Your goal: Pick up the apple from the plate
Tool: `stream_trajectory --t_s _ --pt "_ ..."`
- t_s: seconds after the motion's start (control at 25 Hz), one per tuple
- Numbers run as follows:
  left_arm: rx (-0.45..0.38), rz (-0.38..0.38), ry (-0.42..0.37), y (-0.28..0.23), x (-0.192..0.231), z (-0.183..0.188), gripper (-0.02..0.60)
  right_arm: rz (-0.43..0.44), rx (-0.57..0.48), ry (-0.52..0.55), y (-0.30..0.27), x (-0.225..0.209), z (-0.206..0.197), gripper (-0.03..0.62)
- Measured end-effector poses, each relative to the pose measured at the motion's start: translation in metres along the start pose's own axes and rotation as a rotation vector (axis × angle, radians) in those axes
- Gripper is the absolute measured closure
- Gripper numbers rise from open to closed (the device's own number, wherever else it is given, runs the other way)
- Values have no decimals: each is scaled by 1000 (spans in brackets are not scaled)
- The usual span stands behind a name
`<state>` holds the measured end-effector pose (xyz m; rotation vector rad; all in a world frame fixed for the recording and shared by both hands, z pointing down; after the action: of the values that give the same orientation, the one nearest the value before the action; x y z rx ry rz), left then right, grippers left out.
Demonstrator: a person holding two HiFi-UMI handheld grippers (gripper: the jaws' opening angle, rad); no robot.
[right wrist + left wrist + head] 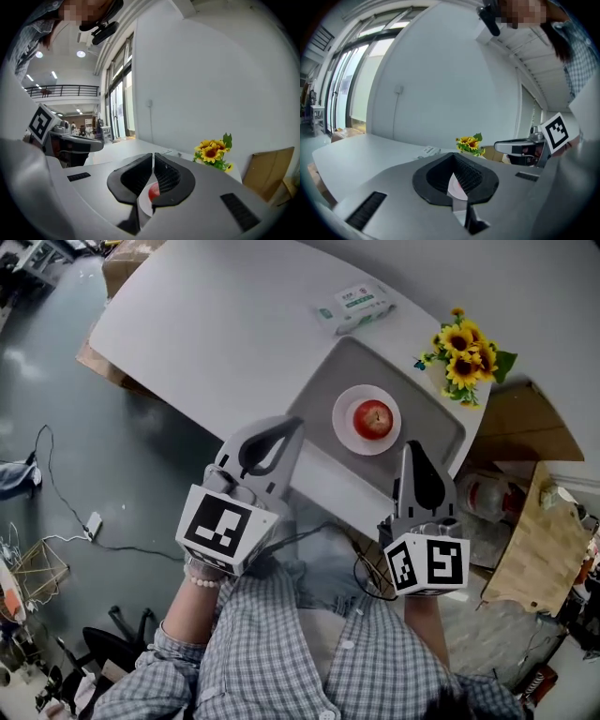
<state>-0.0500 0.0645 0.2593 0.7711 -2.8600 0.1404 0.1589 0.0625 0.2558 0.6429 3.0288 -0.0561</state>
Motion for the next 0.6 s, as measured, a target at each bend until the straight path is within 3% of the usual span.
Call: stream_trajectory --t_s 0.12,0.32,0.6 --pt "83 -62 54 -35 4 -15 572 -3 68 5 -13 -17 -16 565" --pt "245 -147 92 -77 8 -51 571 -100 222 -72 -20 -42 -56 564" --pt "398 -162 178 -107 22 -91 571 -217 403 -221 -19 -68 -114 563"
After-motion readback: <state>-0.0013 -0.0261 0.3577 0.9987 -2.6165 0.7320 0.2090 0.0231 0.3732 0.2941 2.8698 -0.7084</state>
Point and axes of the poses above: the fingertips, and each gripper's own axes: y backward along the fingers, x to its left, z out of its top, the point moved 6 cm from there along y, backward along the fingers, and after that the axes turned 14 degrees about -x, right-handed, at the moved point
